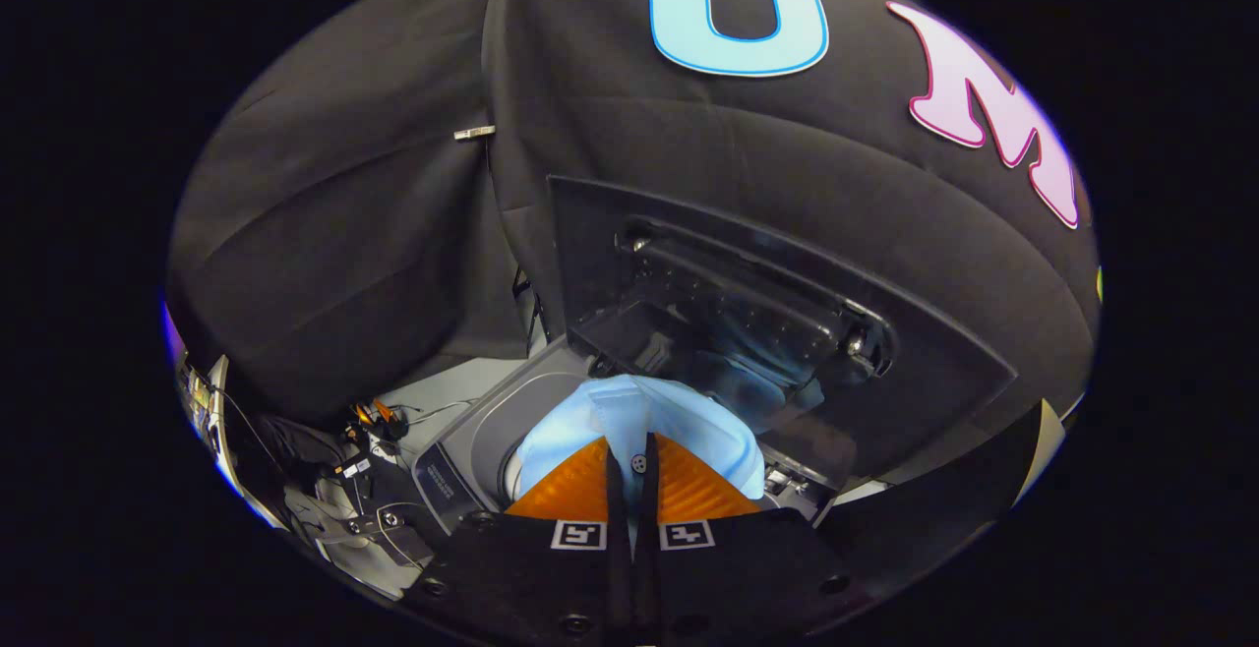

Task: Put the clothes into the washing machine and then close the washing machine lid.

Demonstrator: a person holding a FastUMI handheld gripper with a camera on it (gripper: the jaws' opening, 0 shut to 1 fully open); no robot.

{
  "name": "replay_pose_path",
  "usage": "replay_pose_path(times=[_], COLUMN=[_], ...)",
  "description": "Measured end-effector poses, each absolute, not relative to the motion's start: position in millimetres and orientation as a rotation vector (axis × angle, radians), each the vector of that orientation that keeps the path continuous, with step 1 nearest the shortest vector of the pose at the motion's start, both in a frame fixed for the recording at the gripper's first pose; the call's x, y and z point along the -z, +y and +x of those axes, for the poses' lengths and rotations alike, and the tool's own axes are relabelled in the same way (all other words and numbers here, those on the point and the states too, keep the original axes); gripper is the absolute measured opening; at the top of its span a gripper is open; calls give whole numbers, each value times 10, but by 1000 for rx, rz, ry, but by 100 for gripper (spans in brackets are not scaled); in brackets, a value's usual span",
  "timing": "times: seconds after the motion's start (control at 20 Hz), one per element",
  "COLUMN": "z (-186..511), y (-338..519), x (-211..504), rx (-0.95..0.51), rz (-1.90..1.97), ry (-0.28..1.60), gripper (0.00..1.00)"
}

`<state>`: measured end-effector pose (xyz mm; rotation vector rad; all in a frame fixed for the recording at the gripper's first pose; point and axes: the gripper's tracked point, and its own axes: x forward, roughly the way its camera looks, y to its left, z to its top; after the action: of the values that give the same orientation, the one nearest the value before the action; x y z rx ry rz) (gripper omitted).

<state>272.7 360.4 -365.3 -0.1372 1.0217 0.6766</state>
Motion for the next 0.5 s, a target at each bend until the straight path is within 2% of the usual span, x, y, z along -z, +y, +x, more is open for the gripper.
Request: replay_pose_path(times=[0.4,0.5], z=[2723,2715], y=[3579,3652], x=[3638,3638], rx=[-669,-682], rz=[-114,-68], ry=[1046,1047], gripper=[5,12])
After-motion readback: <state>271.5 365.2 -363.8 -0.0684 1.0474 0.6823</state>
